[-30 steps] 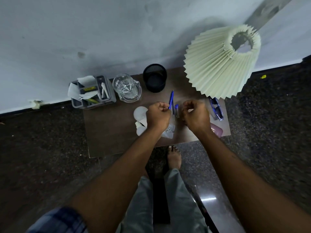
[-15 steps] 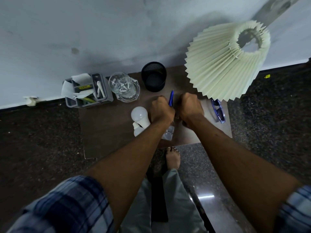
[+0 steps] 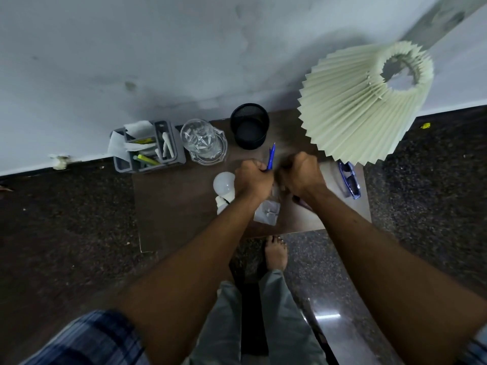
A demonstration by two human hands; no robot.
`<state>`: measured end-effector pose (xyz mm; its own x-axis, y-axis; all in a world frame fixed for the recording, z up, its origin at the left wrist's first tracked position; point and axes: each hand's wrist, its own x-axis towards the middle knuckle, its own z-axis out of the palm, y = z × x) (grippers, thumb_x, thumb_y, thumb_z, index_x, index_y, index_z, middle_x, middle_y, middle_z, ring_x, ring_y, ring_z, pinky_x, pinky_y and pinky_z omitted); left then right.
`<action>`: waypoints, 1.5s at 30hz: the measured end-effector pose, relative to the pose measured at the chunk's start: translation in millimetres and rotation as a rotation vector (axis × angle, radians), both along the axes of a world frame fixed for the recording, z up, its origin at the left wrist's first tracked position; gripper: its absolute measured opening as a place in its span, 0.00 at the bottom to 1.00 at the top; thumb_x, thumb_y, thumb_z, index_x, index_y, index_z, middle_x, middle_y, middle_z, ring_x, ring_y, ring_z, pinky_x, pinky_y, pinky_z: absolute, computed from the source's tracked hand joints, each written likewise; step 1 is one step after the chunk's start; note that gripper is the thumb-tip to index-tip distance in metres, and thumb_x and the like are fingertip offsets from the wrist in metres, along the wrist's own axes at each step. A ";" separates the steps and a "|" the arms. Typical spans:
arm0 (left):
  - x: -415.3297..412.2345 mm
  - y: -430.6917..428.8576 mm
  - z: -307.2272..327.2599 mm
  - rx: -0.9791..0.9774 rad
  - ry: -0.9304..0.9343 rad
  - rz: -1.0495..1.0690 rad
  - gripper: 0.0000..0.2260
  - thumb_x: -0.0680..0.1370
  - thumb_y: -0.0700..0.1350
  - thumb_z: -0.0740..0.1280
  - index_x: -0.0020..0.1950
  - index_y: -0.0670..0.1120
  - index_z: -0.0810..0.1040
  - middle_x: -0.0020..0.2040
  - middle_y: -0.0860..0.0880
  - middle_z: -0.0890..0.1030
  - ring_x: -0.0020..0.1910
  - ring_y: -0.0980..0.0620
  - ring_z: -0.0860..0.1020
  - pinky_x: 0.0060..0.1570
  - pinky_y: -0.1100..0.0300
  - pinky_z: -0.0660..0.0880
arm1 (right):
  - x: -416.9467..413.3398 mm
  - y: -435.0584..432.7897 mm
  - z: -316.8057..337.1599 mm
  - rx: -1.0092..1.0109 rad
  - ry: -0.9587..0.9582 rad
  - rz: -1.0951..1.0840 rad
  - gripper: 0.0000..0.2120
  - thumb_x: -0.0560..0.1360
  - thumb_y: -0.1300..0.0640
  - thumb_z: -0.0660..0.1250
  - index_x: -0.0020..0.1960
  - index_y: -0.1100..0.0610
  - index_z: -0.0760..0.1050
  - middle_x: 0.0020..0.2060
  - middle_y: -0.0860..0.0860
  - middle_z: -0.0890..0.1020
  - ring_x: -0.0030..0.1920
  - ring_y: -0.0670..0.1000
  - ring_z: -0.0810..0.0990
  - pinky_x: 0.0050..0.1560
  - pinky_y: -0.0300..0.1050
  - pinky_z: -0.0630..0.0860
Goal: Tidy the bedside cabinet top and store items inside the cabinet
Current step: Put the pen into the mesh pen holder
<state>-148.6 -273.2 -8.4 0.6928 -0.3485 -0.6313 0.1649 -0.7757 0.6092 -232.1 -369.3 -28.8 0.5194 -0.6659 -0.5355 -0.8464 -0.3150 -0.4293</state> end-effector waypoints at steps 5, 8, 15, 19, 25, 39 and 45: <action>0.5 31.5 3.6 -0.122 0.121 0.158 0.03 0.73 0.44 0.72 0.41 0.51 0.81 0.38 0.52 0.85 0.40 0.50 0.84 0.44 0.56 0.81 | -4.3 8.5 18.6 0.034 -0.144 -0.111 0.05 0.75 0.57 0.69 0.41 0.54 0.79 0.36 0.49 0.84 0.35 0.45 0.82 0.39 0.39 0.75; 1.3 55.2 7.3 -0.192 0.193 0.208 0.05 0.74 0.42 0.73 0.41 0.51 0.80 0.40 0.47 0.85 0.42 0.45 0.85 0.47 0.47 0.81 | -2.6 21.3 39.8 0.284 -0.425 -0.447 0.03 0.79 0.61 0.69 0.48 0.61 0.79 0.36 0.52 0.84 0.31 0.43 0.82 0.32 0.36 0.75; 0.7 97.6 20.6 -0.309 0.251 0.215 0.06 0.76 0.39 0.73 0.44 0.50 0.82 0.41 0.43 0.82 0.43 0.41 0.83 0.44 0.52 0.79 | 13.3 41.3 62.7 0.724 -0.834 -0.891 0.04 0.80 0.62 0.67 0.52 0.64 0.78 0.46 0.65 0.84 0.42 0.57 0.87 0.44 0.44 0.84; 1.4 105.2 23.6 -0.335 0.248 0.208 0.05 0.75 0.38 0.73 0.44 0.48 0.82 0.39 0.43 0.81 0.40 0.44 0.81 0.39 0.58 0.78 | 22.3 49.0 67.8 0.711 -0.836 -0.857 0.08 0.80 0.62 0.67 0.56 0.67 0.77 0.46 0.66 0.83 0.41 0.57 0.87 0.44 0.45 0.84; 9.6 108.3 35.0 -0.345 0.217 0.206 0.06 0.76 0.35 0.71 0.52 0.35 0.82 0.38 0.44 0.80 0.31 0.52 0.80 0.35 0.59 0.79 | 32.6 53.7 76.0 0.658 -0.802 -0.777 0.03 0.80 0.62 0.68 0.51 0.62 0.78 0.39 0.63 0.84 0.36 0.56 0.86 0.38 0.43 0.83; 14.9 114.2 47.8 -0.374 0.215 0.216 0.08 0.76 0.36 0.72 0.54 0.35 0.83 0.41 0.40 0.82 0.31 0.56 0.79 0.32 0.63 0.78 | 36.9 55.0 81.4 0.611 -0.712 -0.570 0.11 0.80 0.61 0.68 0.61 0.63 0.78 0.42 0.56 0.85 0.36 0.53 0.84 0.40 0.47 0.84; 14.5 110.4 57.9 -0.404 0.219 0.253 0.06 0.73 0.36 0.75 0.49 0.39 0.84 0.41 0.41 0.83 0.33 0.51 0.79 0.35 0.58 0.80 | 34.4 67.6 79.0 0.793 -0.712 -0.611 0.10 0.81 0.60 0.66 0.60 0.60 0.79 0.44 0.54 0.85 0.40 0.55 0.84 0.49 0.53 0.82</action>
<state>-134.1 -162.7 49.5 0.6538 -0.4330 -0.6205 0.4740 -0.4049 0.7820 -197.6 -301.7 50.3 0.5781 -0.5214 -0.6276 -0.2621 0.6098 -0.7480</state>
